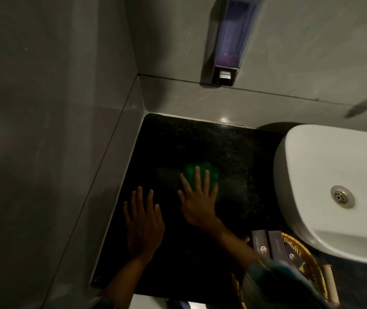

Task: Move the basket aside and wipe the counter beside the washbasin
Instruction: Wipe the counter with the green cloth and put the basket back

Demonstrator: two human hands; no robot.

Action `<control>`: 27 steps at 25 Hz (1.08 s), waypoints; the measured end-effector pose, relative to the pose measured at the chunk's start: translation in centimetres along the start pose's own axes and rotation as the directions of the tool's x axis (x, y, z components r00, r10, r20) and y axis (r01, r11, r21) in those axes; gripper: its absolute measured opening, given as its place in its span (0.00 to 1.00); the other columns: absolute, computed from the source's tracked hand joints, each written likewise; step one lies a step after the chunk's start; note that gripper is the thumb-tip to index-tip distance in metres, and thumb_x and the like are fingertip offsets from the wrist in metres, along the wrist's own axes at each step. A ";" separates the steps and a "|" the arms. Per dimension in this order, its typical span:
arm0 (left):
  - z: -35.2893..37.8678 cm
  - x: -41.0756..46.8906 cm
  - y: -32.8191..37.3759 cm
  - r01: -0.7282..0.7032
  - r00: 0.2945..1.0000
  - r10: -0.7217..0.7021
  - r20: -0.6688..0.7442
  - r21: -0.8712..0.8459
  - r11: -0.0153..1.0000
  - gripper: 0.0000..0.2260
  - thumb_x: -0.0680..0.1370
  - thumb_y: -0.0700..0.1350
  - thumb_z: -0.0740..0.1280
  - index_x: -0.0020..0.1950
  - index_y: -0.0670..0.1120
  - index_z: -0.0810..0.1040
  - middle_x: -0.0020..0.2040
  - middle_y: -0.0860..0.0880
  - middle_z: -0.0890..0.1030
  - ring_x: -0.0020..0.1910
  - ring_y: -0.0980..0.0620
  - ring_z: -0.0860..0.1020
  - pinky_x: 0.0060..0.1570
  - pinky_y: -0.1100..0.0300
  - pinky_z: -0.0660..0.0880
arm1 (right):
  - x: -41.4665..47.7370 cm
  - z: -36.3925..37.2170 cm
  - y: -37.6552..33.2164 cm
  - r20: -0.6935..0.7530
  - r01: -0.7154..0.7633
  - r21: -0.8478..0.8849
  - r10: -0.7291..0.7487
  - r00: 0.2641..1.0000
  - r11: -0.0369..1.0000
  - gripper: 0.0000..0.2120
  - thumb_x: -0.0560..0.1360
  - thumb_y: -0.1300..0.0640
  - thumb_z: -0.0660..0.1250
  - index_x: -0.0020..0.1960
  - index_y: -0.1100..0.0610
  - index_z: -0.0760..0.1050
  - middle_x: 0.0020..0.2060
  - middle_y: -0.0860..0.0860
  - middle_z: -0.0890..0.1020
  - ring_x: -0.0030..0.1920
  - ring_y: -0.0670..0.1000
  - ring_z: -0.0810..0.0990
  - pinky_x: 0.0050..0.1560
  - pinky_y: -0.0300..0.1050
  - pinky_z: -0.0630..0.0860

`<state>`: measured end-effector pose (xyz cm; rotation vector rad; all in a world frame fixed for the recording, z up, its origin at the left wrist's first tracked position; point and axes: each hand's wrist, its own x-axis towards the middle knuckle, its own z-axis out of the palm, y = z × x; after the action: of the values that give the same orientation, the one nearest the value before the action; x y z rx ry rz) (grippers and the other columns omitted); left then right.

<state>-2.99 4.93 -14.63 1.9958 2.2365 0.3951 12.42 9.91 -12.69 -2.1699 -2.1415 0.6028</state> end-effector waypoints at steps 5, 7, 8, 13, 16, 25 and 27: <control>0.3 0.1 -0.5 -0.004 1.000 0.004 -0.004 0.004 1.000 0.21 0.81 0.53 0.51 0.73 0.48 0.67 0.76 0.42 0.66 0.76 0.43 0.61 0.74 0.41 0.57 | 6.6 -4.6 2.8 0.000 -0.055 -0.062 0.055 0.998 0.997 0.26 0.81 0.41 0.50 0.79 0.40 0.50 0.81 0.52 0.45 0.80 0.60 0.39 0.75 0.71 0.42; 0.0 0.3 -0.4 0.006 1.000 -0.006 0.009 -0.018 1.000 0.22 0.81 0.53 0.51 0.73 0.48 0.67 0.76 0.42 0.66 0.76 0.43 0.61 0.74 0.40 0.58 | 6.1 -7.0 3.2 0.055 -0.086 0.059 0.083 0.995 0.995 0.29 0.81 0.40 0.51 0.79 0.41 0.47 0.81 0.52 0.42 0.79 0.59 0.38 0.76 0.69 0.40; -0.4 0.3 -0.1 0.012 1.000 -0.011 0.019 -0.033 0.999 0.22 0.81 0.53 0.51 0.72 0.47 0.67 0.76 0.42 0.66 0.76 0.42 0.62 0.74 0.40 0.58 | 4.6 -8.1 2.9 0.028 -0.051 0.137 0.047 0.998 0.989 0.30 0.81 0.41 0.54 0.80 0.43 0.47 0.81 0.53 0.44 0.80 0.59 0.41 0.76 0.66 0.43; -3.0 1.0 0.3 0.066 0.976 -0.047 0.214 -0.086 0.994 0.22 0.81 0.51 0.57 0.74 0.47 0.65 0.78 0.42 0.61 0.78 0.42 0.57 0.76 0.40 0.53 | -9.7 -12.5 8.8 -0.210 -0.114 0.344 0.195 0.958 0.932 0.16 0.79 0.57 0.64 0.65 0.56 0.76 0.59 0.60 0.82 0.60 0.60 0.80 0.59 0.49 0.75; -5.4 1.2 3.5 0.102 0.922 -0.063 0.383 -0.084 0.991 0.22 0.80 0.51 0.58 0.73 0.50 0.64 0.77 0.41 0.62 0.76 0.41 0.58 0.74 0.42 0.54 | -17.7 -13.3 13.4 -0.130 -0.343 0.279 0.389 0.912 0.897 0.11 0.77 0.61 0.65 0.57 0.58 0.81 0.50 0.60 0.86 0.52 0.61 0.84 0.50 0.49 0.77; -7.9 -9.7 12.1 0.139 0.596 0.388 0.703 -0.566 0.812 0.16 0.72 0.60 0.64 0.58 0.68 0.67 0.46 0.57 0.81 0.43 0.62 0.79 0.46 0.60 0.77 | -24.6 -12.2 17.6 0.082 -0.642 0.375 0.666 0.742 0.669 0.13 0.77 0.54 0.68 0.58 0.57 0.71 0.53 0.60 0.81 0.43 0.55 0.76 0.45 0.48 0.72; -8.7 -9.1 10.9 0.122 0.703 0.327 0.632 -0.560 0.819 0.18 0.74 0.55 0.66 0.61 0.68 0.67 0.51 0.56 0.81 0.46 0.62 0.79 0.46 0.63 0.75 | -24.2 -12.5 16.4 0.084 -0.572 0.468 0.611 0.787 0.673 0.14 0.75 0.55 0.72 0.58 0.55 0.74 0.48 0.54 0.82 0.40 0.50 0.77 0.43 0.46 0.73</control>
<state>6.36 -4.02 -4.10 1.5626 1.3093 0.2020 32.39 -11.27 0.07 -2.4855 -1.0236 0.9241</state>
